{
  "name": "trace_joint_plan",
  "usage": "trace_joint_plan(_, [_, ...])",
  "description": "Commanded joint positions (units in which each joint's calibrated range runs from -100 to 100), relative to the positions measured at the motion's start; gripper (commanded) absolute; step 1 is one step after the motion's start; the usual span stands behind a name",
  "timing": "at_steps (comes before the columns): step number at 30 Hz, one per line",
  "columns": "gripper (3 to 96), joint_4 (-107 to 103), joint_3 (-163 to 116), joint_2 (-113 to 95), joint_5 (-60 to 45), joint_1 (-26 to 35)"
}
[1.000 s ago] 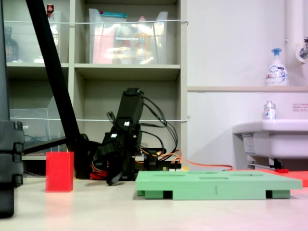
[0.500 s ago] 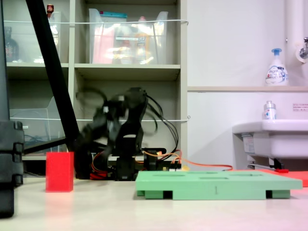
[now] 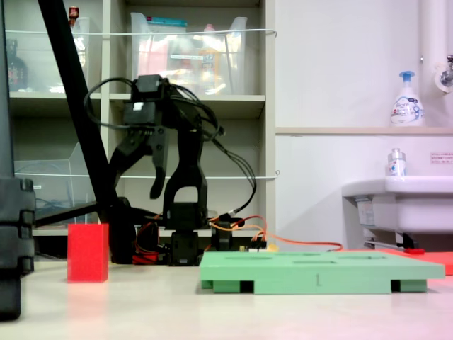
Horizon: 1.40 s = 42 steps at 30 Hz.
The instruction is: Put the square block into the corresponding hole
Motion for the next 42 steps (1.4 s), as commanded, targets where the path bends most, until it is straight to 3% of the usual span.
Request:
trace_joint_plan(1, [62.5, -2.36, 9.38, 8.04, -2.93, -0.59])
trace_joint_plan(7, [89.1, 1.69, 12.77, 22.71, -4.44, -1.47])
trace_joint_plan(28, [88.5, 11.03, 21.34, 53.30, -4.49, -1.90])
trace_joint_plan(31, [73.1, 9.97, 21.24, 54.13, -4.49, -2.15])
trace_joint_plan(35, [64.0, 8.04, 20.94, 54.69, -4.49, -2.39])
trace_joint_plan(39, [45.2, 6.21, 21.04, 54.69, -4.40, -3.17])
trace_joint_plan(42, [42.9, 3.42, 21.24, 54.83, -4.15, -3.47])
